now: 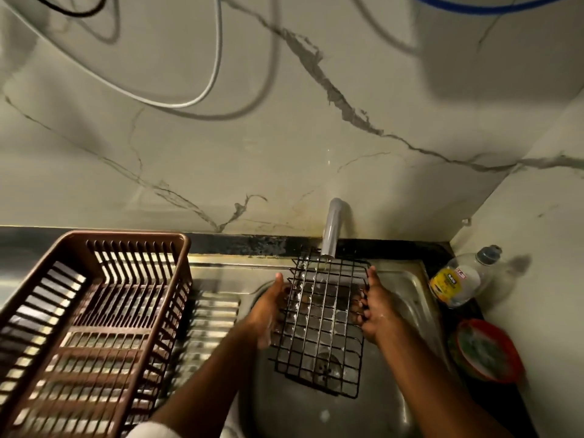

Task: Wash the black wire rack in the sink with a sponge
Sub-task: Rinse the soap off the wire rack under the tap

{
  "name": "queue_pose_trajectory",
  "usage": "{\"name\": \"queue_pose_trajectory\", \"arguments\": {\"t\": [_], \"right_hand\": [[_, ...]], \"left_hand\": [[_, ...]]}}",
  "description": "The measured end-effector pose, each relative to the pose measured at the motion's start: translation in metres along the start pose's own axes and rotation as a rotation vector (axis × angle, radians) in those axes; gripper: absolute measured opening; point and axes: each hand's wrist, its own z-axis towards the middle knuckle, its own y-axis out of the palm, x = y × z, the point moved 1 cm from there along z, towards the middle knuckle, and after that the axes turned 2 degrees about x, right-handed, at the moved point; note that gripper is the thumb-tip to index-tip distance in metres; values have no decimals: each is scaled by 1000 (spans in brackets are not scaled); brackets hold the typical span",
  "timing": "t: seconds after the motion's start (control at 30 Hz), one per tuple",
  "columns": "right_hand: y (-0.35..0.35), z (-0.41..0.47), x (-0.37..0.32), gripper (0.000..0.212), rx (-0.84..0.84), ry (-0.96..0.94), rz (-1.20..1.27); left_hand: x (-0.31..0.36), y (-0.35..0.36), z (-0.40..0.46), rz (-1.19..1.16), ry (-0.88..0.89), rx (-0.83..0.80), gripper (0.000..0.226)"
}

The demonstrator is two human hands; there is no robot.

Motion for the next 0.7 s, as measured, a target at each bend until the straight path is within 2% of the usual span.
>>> {"name": "queue_pose_trajectory", "arguments": {"t": [0.07,0.2,0.33,0.4,0.47,0.57,0.63,0.7], "right_hand": [[4,0,2,58,-1,4,-57],[16,7,-5,57,29,-51,-205],[21,11,-15,40,-4,-173,-243],[23,6,-18,38,-9,-291,-316],[24,1,-18,43,21,-536,-428],[30,-10,-8,71,52,-895,-787],[40,-17,6,89,138,-1028,-1156],[50,-24,17,92,192,-1114,-1397]], "left_hand": [[-4,-1,10,-38,-37,56,45],[-19,3,20,-206,-109,135,52],[-33,9,25,-386,-82,222,50],[-35,10,27,-450,-64,286,49],[-38,10,31,-492,-36,321,46],[-34,12,29,-519,1,344,49],[-37,13,33,-522,6,351,51],[-36,15,32,-532,28,349,50]]}}
